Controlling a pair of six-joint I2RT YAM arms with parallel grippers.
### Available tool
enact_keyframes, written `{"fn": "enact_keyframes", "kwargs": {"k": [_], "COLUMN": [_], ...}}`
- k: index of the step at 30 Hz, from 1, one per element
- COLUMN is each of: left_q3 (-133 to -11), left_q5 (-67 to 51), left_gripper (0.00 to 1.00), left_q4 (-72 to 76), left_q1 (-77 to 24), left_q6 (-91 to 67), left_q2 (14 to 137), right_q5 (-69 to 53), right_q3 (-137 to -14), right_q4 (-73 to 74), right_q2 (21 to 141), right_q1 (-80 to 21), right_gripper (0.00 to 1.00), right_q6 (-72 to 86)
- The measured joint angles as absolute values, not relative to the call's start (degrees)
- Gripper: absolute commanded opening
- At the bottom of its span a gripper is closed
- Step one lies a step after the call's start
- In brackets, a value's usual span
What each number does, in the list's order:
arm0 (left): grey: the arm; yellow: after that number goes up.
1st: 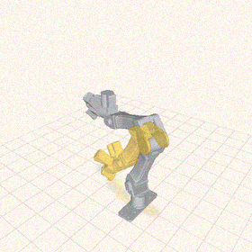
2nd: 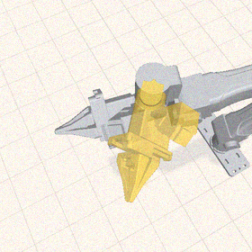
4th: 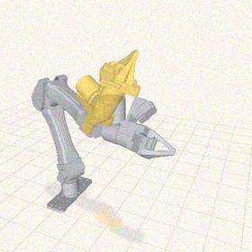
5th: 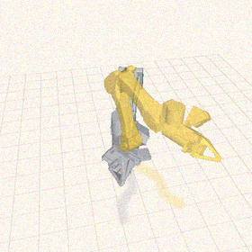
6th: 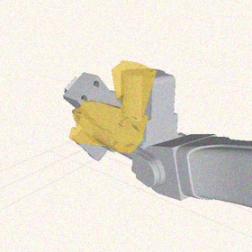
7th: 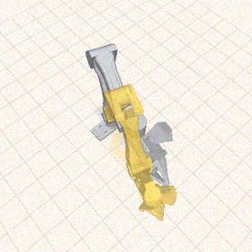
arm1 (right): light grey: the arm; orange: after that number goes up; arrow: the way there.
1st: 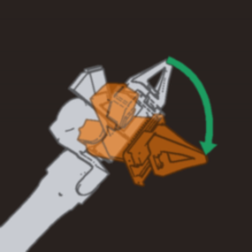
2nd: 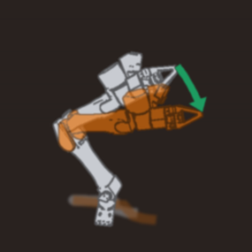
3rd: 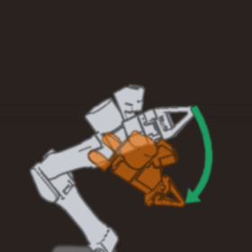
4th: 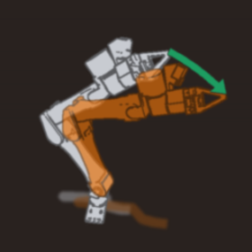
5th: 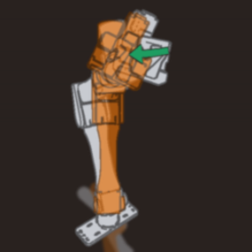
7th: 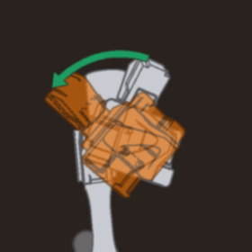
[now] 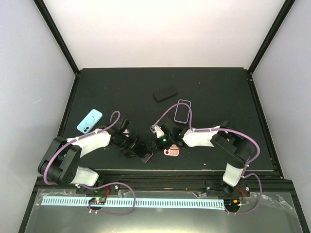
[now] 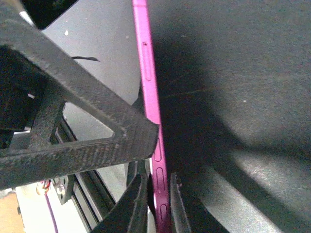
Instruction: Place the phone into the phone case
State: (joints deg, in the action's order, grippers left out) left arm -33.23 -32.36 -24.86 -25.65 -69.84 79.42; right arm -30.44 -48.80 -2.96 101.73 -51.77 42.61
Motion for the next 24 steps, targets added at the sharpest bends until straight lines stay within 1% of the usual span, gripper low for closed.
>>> {"fn": "enact_keyframes", "kwargs": {"k": [5, 8, 9, 15, 24], "left_q3": [-33.1, -33.1, -33.1, -32.5, -32.4], "left_q5": [-32.1, -32.0, -31.7, -29.6, -25.4], "left_gripper": [0.90, 0.98, 0.99, 0.99, 0.99], "left_q4": [-25.2, -25.0, -25.1, -26.8, -28.0], "left_q1": [-25.6, -25.8, -26.0, -26.0, -26.0], "left_q6": [-68.5, -68.3, -68.1, -67.0, -64.4], "left_q2": [78.9, 78.1, 77.8, 74.1, 62.9], "right_q5": [-31.8, -32.4, -32.3, -31.7, -29.4], "right_q3": [-48.4, -47.5, -47.2, -45.0, -40.6], "right_q4": [-4.0, -6.7, -7.3, -8.8, -8.8], "right_q2": [101.7, 101.2, 101.1, 99.2, 92.7], "right_q1": [-51.7, -51.8, -52.0, -52.0, -50.8], "right_gripper": [0.01, 0.01, 0.01, 0.01, 0.01], "right_q6": [42.8, 43.8, 44.1, 45.6, 47.3]}}
